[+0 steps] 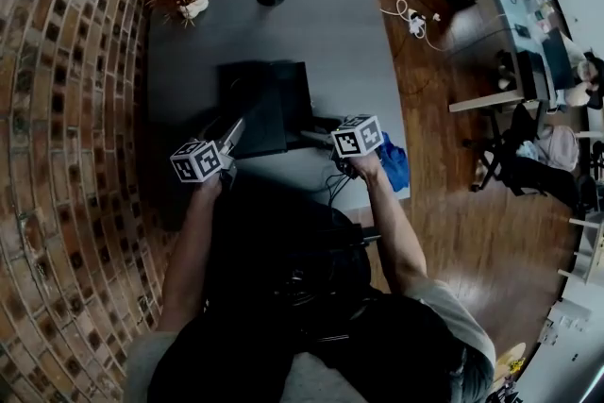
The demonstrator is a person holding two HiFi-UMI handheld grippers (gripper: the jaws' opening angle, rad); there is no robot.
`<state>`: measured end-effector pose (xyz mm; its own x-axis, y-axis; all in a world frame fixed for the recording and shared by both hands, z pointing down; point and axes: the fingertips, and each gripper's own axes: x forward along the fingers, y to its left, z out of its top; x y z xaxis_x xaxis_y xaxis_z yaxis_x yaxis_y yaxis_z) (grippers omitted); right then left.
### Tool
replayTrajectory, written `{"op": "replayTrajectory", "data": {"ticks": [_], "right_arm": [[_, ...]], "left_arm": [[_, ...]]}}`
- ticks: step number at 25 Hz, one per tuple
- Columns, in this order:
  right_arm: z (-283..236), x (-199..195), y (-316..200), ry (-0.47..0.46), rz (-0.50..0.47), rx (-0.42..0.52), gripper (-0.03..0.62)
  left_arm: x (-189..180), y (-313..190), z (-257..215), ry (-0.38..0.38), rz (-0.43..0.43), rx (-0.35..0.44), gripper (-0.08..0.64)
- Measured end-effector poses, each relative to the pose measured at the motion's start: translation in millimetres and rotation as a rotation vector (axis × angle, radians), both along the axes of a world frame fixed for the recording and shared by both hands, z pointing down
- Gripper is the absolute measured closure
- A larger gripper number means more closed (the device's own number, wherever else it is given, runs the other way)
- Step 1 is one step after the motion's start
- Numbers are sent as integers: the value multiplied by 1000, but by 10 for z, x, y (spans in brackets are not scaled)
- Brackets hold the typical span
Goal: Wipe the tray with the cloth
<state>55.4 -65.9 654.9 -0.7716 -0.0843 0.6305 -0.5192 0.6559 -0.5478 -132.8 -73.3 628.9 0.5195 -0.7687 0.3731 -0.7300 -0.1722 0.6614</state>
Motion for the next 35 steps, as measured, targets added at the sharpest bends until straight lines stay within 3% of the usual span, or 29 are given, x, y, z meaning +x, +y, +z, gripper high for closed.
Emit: {"op": "replayTrajectory", "data": {"ticks": [7,11,13,17,19,20,22,24,26,29,32,35], "right_arm": [[1,-762,228,-48,-154,-16,311],[-5,-812,291,-9,-202,0,319],[1,-822,400,-26,-205,-47,321],[12,-946,548,-54,-187,-68,321],[-24,-976,561,-70,-220,-64,321],[-59,-952,538,-67,-245,-51,321],[-216,-845,312,-54,-263,28,321],[-438,-716,-165,-41,-216,142,321],[-584,-633,-721,0,-161,254,321],[-464,-687,-1262,79,-185,292,321],[-123,-838,-1270,107,-313,165,321],[-21,-864,-1162,87,-369,88,322]], "left_arm": [[-12,-2,-19,12,-15,5,324],[-18,-70,-31,26,-6,-5,311],[28,-154,-45,6,37,-6,280],[68,-341,19,-146,229,-10,279],[16,-378,-23,-123,254,-13,293],[-43,-356,-81,-92,229,-10,293],[-284,-218,-205,-39,95,1,291],[-592,55,-244,20,-95,-14,291],[-725,400,-146,84,-222,-61,293],[-453,766,29,177,-227,-145,291],[-115,801,65,250,-152,-154,285],[-91,696,64,226,-129,-134,264]]}}
